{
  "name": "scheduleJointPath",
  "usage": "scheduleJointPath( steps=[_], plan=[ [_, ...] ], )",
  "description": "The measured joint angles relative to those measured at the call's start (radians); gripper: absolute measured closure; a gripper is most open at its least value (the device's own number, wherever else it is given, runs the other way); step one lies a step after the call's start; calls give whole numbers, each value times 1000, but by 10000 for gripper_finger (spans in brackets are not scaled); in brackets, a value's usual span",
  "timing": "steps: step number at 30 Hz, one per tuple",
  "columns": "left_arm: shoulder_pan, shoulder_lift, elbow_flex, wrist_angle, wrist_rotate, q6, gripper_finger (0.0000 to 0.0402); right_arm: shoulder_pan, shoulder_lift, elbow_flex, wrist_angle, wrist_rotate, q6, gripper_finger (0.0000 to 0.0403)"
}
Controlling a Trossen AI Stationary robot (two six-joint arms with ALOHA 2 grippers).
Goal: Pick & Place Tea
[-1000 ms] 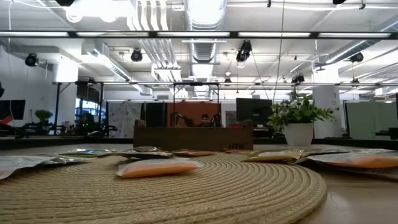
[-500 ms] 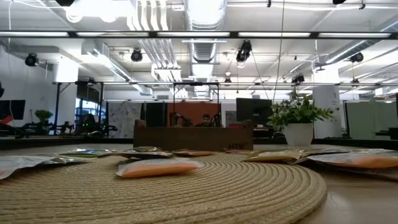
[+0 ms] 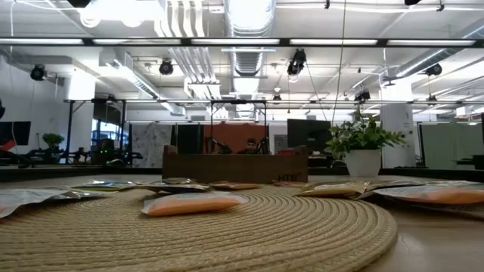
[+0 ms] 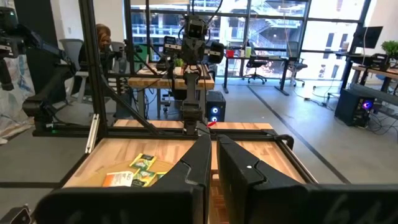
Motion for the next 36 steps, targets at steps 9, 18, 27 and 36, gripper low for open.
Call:
scheduleJointPath(
  steps=[9, 18, 27, 36],
  plan=[
    [0, 0, 0, 0, 0, 0, 401, 0, 0, 0, 3, 0, 2, 376],
    [0, 0, 0, 0, 0, 0, 401, -1, 45, -10, 70, 64, 298, 376],
    [0, 0, 0, -3, 0, 0, 401, 0, 409, -37, -152, 87, 637, 376],
    [0, 1, 0, -6, 0, 2, 401, 3, 653, -47, -204, -130, 843, 376]
  ],
)
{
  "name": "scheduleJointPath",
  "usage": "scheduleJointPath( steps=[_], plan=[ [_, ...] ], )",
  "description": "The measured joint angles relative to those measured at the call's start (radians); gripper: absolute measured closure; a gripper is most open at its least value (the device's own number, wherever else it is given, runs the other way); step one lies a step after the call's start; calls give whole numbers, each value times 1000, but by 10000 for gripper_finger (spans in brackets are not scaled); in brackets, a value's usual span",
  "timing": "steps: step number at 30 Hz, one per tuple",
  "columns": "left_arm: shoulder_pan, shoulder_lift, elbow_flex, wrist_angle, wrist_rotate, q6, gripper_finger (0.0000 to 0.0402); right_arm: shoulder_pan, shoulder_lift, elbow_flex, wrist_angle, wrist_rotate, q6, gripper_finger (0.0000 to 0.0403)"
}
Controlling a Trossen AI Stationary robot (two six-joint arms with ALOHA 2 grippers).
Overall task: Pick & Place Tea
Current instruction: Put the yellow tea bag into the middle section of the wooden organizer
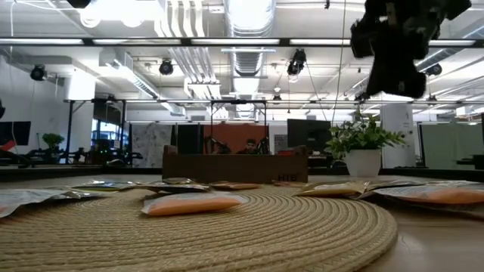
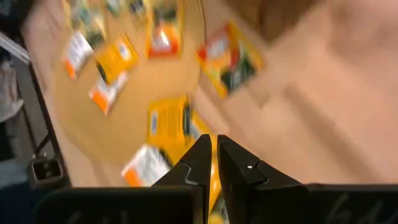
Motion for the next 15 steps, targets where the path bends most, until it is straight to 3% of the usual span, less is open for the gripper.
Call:
scheduleJointPath(
  steps=[4, 9, 15],
  plan=[
    [0, 2, 0, 40, 0, 38, 401, 1, 70, 4, 5, -89, 133, 376],
    [-1, 17, -1, 129, 8, -182, 401, 1, 132, 2, -55, -165, 140, 369],
    [0, 22, -1, 196, -2, -228, 401, 13, 145, 0, -157, -232, 185, 347]
  ],
)
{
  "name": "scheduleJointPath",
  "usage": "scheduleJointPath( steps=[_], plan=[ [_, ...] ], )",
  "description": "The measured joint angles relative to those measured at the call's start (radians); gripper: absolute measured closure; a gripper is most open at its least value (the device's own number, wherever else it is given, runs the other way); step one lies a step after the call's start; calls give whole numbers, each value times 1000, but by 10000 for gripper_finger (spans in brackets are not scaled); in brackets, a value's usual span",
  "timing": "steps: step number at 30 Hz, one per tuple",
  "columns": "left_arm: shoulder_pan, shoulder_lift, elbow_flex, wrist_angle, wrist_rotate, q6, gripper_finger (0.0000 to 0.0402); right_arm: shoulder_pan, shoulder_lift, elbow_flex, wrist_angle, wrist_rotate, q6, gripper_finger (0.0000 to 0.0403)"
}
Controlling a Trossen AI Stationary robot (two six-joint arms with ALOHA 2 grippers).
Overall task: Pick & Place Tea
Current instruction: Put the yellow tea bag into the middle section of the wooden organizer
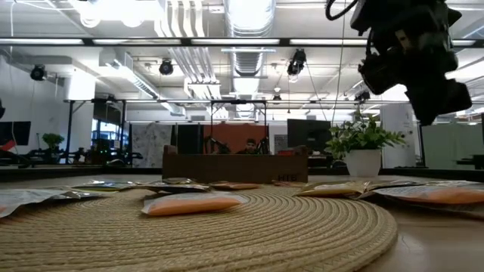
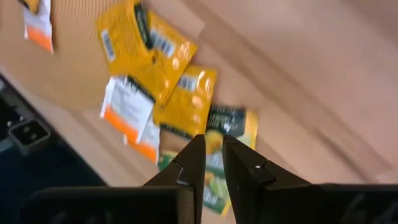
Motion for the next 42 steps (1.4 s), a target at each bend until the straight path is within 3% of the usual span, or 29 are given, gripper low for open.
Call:
scheduleJointPath(
  steps=[7, 11, 17, 23, 28, 32, 37, 42],
  plan=[
    [0, 4, 0, 111, -42, 130, 401, 24, 0, 11, 9, -22, -88, 346],
    [0, 5, 0, 164, -130, 129, 401, 24, 1, -1, 11, 2, -88, 334],
    [0, 11, 0, 170, -142, 93, 401, 27, 2, -50, 22, 24, -6, 255],
    [0, 24, 0, 260, -145, 52, 401, 33, 2, -117, 226, 17, 14, 171],
    [0, 53, 0, 449, -106, 84, 401, 57, 10, -181, 317, 27, -5, 168],
    [0, 95, 1, 374, -129, 51, 399, 69, 22, -225, 347, 25, 60, 184],
    [0, 218, 0, 193, -237, -123, 345, 77, 31, -250, 470, 20, 103, 184],
    [0, 322, 0, 141, -249, -134, 280, 97, 95, -249, 509, -9, 91, 169]
  ],
)
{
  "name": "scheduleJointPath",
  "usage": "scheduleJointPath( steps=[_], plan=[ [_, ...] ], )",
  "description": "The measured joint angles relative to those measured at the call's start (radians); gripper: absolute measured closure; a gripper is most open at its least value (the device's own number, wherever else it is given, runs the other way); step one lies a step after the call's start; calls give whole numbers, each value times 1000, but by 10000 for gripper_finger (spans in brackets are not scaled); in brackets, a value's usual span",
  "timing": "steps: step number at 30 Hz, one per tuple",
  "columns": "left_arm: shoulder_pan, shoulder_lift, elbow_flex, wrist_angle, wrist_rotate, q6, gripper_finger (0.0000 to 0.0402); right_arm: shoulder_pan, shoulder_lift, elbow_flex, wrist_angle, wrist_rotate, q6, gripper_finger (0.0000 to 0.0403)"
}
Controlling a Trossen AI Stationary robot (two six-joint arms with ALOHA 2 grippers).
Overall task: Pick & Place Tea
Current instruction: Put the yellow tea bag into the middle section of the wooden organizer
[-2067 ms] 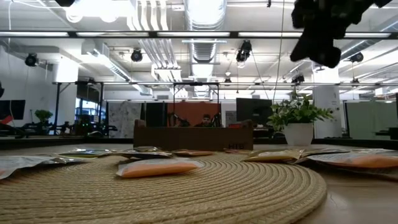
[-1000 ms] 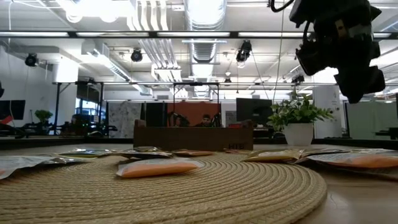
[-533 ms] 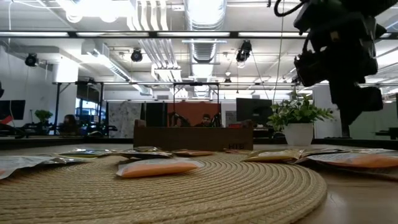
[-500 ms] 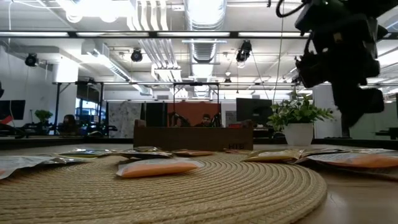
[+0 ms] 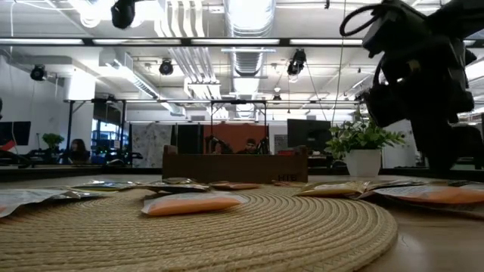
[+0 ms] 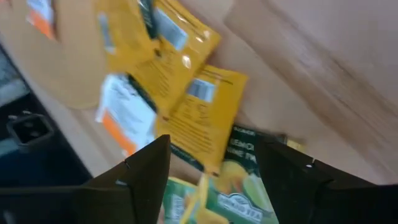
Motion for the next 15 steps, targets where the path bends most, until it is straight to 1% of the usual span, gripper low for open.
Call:
scheduleJointPath(
  steps=[3, 9, 15],
  plan=[
    [0, 39, -4, -60, 8, 0, 270, 21, 69, 14, 24, 0, -41, 164],
    [0, 108, 1, -120, 16, -18, 269, 31, 178, 59, 95, 1, -84, 169],
    [0, 156, 0, -162, 25, -20, 269, 31, 211, 68, 122, -24, -98, 188]
  ],
)
